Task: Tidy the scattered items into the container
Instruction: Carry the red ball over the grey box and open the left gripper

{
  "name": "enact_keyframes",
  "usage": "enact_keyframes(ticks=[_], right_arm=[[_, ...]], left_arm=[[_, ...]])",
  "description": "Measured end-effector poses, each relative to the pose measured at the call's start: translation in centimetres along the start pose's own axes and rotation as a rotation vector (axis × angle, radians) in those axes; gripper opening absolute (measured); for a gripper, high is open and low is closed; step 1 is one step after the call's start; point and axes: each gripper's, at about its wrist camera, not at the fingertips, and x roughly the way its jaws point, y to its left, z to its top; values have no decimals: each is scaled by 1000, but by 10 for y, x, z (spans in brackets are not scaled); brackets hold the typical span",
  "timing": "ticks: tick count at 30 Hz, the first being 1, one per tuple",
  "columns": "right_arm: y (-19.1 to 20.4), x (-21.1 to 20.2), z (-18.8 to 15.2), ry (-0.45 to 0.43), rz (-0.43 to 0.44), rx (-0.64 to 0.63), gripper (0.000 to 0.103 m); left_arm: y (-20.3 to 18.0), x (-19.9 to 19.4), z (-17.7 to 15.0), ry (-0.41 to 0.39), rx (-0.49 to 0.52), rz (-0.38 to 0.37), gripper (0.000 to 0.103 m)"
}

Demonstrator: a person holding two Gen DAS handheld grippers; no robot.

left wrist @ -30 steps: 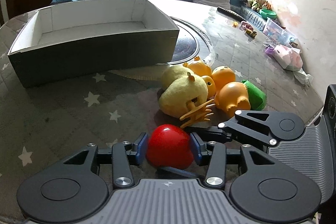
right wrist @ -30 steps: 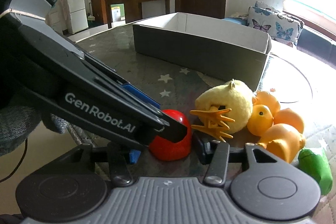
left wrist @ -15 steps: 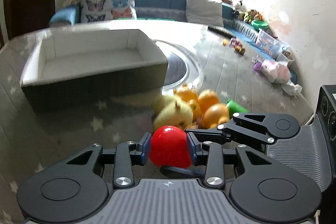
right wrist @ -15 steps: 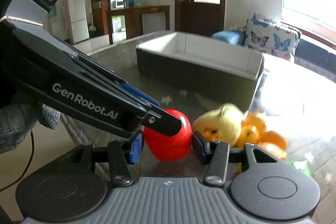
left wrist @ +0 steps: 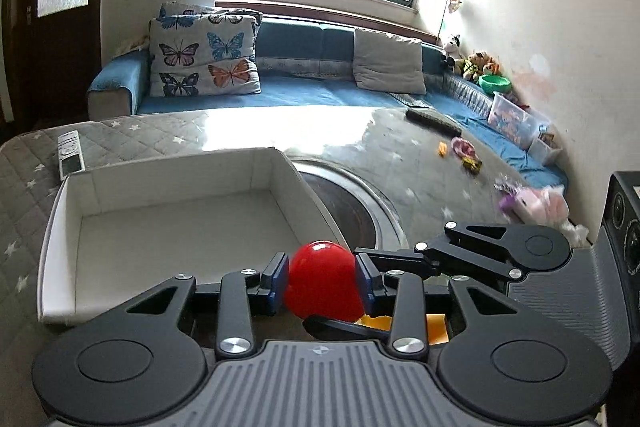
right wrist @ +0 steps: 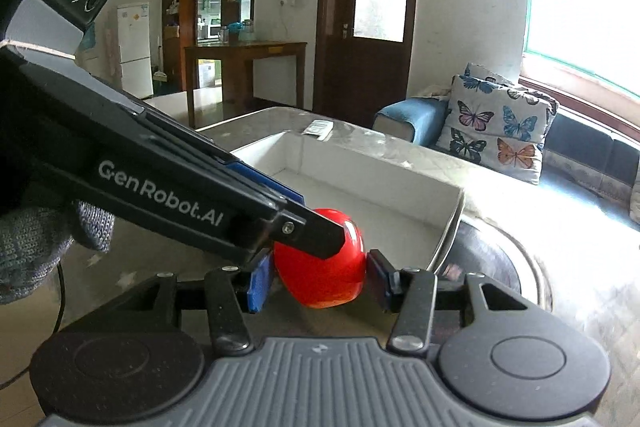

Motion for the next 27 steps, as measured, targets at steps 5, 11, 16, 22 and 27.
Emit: enact_keyframes(ticks=[5, 11, 16, 22, 27], right_arm=[[-28, 35, 17, 54, 14, 11, 51], [-57, 73, 26, 151, 47, 35, 51], [-62, 99, 12, 227, 67, 34, 51], [-64, 115, 8, 280, 83, 24, 51], [-63, 121, 12, 300, 74, 3, 51]], left_arm=[[28, 34, 23, 35, -60, -31, 39], [61, 73, 34, 106, -138, -64, 39], [74, 96, 31, 158, -154, -56, 39], [84, 110, 28, 189, -183, -64, 40], [88, 113, 30, 193, -198, -72, 40]])
